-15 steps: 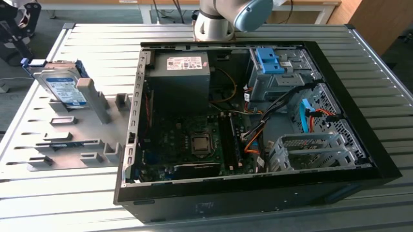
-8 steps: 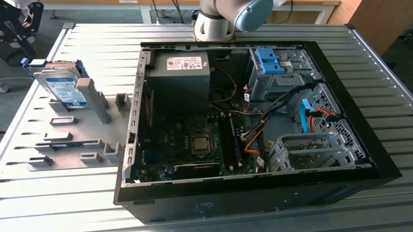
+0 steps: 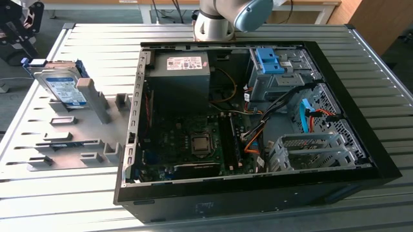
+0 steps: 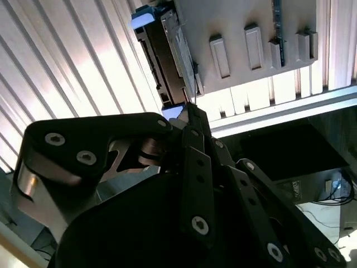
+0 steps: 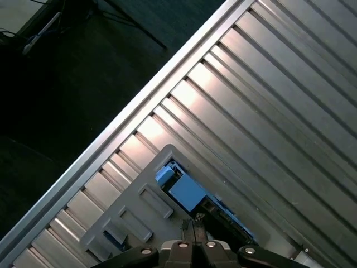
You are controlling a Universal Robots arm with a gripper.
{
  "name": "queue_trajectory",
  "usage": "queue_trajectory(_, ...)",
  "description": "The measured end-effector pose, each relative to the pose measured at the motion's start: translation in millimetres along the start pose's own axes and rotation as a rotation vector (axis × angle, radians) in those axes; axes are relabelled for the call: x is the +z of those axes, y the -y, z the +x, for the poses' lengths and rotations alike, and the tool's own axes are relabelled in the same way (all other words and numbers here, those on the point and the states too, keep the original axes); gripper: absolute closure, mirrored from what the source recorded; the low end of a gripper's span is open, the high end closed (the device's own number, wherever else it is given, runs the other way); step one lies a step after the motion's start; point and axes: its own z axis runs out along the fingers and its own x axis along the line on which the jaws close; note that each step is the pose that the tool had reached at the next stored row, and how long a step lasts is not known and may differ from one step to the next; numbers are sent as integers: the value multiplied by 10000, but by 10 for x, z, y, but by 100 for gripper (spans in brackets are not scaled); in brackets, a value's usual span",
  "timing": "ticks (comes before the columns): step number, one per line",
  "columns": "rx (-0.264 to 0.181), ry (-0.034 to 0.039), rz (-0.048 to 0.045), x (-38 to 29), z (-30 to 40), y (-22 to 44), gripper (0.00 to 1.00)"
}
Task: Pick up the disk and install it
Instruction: 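Pick up the disk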
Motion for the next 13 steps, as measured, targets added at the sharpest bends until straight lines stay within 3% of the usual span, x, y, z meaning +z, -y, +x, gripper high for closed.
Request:
queue_trajectory(4, -571, -28, -16, -1, 0, 1, 89)
queue_trajectory(13, -583, -25, -21, -1, 0, 1, 89)
